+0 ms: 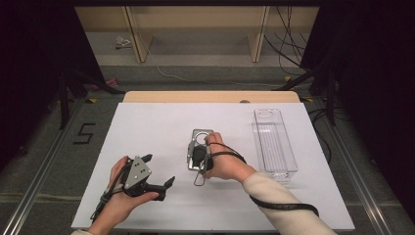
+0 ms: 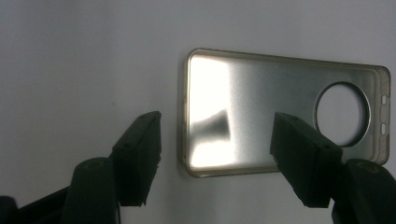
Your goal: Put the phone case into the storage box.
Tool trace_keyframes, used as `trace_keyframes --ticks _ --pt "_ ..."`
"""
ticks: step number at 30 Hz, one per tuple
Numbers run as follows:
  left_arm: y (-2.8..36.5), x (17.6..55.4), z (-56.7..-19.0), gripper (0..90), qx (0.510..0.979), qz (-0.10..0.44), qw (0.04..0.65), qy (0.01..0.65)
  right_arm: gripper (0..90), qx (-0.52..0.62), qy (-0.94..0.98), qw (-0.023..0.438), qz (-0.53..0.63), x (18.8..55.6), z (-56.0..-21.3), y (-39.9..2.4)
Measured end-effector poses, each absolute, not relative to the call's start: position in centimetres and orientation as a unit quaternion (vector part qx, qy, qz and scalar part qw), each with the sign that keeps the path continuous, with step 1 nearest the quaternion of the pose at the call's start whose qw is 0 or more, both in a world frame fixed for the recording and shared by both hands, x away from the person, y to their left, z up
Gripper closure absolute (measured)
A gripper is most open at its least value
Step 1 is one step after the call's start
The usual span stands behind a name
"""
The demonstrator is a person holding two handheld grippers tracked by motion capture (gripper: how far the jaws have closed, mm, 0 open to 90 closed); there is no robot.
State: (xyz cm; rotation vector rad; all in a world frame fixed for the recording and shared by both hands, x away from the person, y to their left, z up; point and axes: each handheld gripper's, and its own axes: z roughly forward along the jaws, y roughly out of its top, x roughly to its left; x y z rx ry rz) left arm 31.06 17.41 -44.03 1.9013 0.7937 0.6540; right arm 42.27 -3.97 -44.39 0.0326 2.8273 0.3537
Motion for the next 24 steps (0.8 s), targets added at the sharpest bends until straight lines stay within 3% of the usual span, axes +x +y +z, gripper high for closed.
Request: trace_keyframes --ticks 24 --pt "17.1 31.0 -44.3 1.0 0.783 0.264 0.465 0.318 43.0 -0.008 0.989 0.138 0.059 43.3 -45.8 -1.8"
